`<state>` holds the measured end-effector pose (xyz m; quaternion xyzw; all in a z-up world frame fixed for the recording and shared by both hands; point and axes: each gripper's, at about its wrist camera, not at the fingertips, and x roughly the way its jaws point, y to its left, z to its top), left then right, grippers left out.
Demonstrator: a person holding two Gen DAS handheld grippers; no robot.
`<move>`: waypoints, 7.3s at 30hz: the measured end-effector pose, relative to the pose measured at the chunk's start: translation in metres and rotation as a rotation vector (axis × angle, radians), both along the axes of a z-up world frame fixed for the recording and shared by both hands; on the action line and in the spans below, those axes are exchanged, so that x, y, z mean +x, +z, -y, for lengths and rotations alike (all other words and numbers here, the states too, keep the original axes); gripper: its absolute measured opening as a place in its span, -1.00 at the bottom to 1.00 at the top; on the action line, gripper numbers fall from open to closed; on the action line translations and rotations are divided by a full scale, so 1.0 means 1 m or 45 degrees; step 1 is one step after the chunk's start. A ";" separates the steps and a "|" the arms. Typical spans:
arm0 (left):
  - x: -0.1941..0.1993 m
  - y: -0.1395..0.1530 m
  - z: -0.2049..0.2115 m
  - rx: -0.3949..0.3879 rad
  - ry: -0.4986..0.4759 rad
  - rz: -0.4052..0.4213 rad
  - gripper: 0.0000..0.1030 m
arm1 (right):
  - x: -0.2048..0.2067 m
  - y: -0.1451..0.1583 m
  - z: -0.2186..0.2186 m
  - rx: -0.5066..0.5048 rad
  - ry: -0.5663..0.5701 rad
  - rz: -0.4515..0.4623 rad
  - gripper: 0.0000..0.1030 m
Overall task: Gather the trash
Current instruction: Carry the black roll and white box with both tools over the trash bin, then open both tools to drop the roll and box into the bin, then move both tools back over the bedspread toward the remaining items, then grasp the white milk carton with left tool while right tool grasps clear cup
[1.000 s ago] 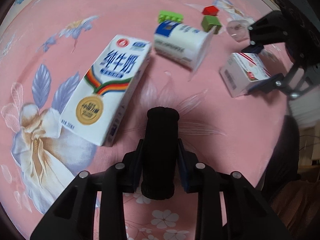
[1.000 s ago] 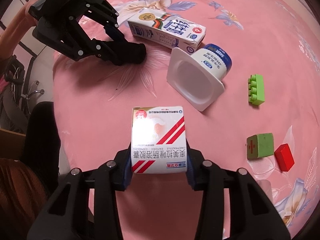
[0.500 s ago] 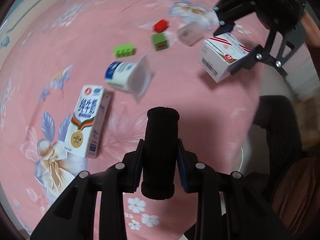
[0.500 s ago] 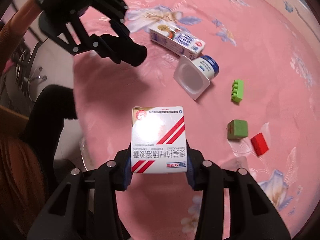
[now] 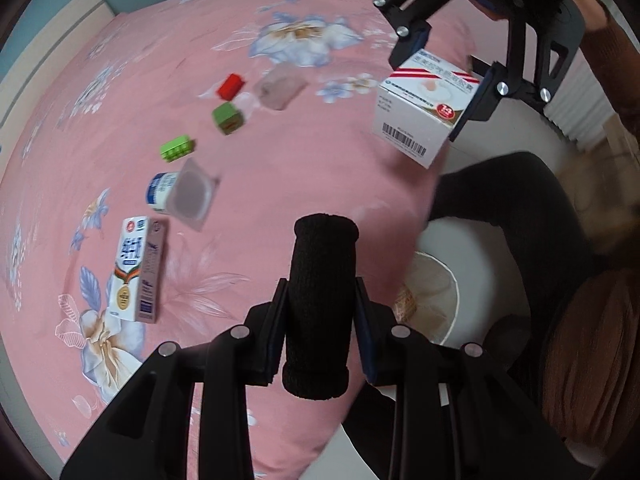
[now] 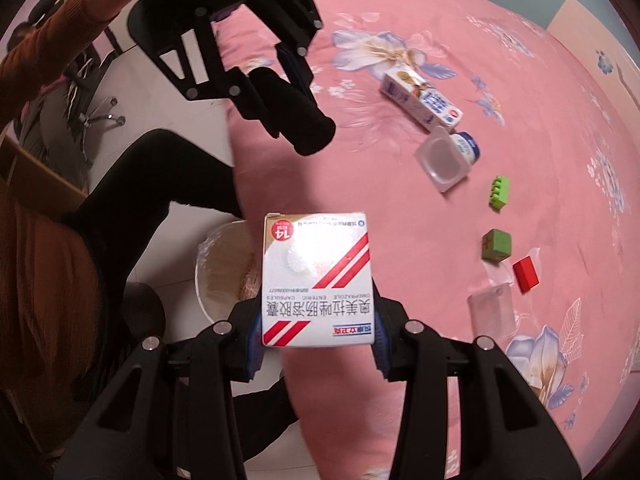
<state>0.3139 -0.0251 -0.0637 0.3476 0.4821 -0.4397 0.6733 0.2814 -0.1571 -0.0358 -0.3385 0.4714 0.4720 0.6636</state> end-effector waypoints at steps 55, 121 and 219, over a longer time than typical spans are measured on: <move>-0.127 -0.213 0.015 0.132 -0.240 -0.297 -0.35 | -0.109 -0.225 -0.057 -0.055 0.126 -0.265 -0.15; -0.147 -0.081 0.004 -0.127 0.088 0.110 0.93 | -0.151 -0.089 0.032 0.012 -0.262 0.376 0.87; 0.199 -0.105 -0.063 -0.038 0.380 0.019 0.68 | 0.197 -0.118 0.067 -0.158 -0.210 0.012 0.58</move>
